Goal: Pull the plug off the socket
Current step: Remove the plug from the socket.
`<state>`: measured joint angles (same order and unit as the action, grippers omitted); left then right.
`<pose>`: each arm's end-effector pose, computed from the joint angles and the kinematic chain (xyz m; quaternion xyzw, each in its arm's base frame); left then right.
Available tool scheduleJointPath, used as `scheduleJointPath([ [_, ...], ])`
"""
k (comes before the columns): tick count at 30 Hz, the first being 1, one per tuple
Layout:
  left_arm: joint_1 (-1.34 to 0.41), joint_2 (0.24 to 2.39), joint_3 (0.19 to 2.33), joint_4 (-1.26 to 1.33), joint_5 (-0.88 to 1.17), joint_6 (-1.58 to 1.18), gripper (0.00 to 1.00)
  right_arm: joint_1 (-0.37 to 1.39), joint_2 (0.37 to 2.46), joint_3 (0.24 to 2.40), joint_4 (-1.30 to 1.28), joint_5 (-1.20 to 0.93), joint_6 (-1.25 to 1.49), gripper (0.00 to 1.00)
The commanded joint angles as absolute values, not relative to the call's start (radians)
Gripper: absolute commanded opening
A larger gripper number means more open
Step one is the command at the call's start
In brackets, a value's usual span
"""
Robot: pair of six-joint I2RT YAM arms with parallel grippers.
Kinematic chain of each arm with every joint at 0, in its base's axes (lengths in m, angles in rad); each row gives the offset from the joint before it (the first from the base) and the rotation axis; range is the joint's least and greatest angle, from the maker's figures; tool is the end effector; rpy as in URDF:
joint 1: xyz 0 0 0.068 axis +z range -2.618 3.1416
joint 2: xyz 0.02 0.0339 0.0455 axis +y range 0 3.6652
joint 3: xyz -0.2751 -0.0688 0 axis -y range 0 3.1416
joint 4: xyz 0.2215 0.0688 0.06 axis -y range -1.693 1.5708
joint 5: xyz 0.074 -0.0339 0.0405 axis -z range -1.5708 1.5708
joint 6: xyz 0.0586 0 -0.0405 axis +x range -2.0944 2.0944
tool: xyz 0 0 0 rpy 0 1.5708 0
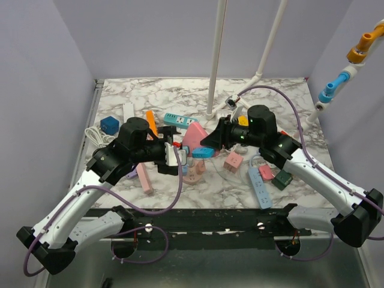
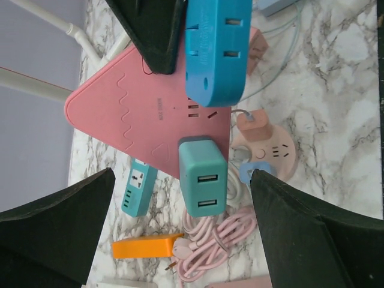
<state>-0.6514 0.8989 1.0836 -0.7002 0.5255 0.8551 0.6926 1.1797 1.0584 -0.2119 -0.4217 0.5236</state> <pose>0.1126 -0.1228 0.3670 0.6661 0.5192 -0.1738 0.5065 0.1869 0.1862 0.3589 -0.1882 0.7834 0.4640 0.3681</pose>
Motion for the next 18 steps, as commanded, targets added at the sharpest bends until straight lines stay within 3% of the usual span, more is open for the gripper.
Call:
scheduleJointPath([
  [1,-0.686,0.926,1.076,-0.617,0.43,0.856,0.98,0.696,1.182,1.118,-0.199,-0.406,0.516,0.07],
  [5,-0.712,0.94,1.05,-0.622,0.41,0.851,0.93,0.696,1.187,1.129,-0.189,-0.402,0.523,0.06],
  [7,-0.723,0.946,1.05,-0.623,0.408,0.839,0.82,0.696,1.188,1.129,-0.183,-0.405,0.526,0.06],
  [13,-0.744,0.967,1.061,-0.636,0.374,0.86,0.29,0.696,1.195,1.129,-0.175,-0.411,0.531,0.05],
  [15,-0.746,0.973,1.063,-0.638,0.354,0.861,0.2,0.696,1.195,1.132,-0.178,-0.414,0.531,0.05],
  [18,-0.75,0.996,1.072,-0.647,0.318,0.859,0.17,0.697,1.196,1.134,-0.18,-0.413,0.529,0.05],
])
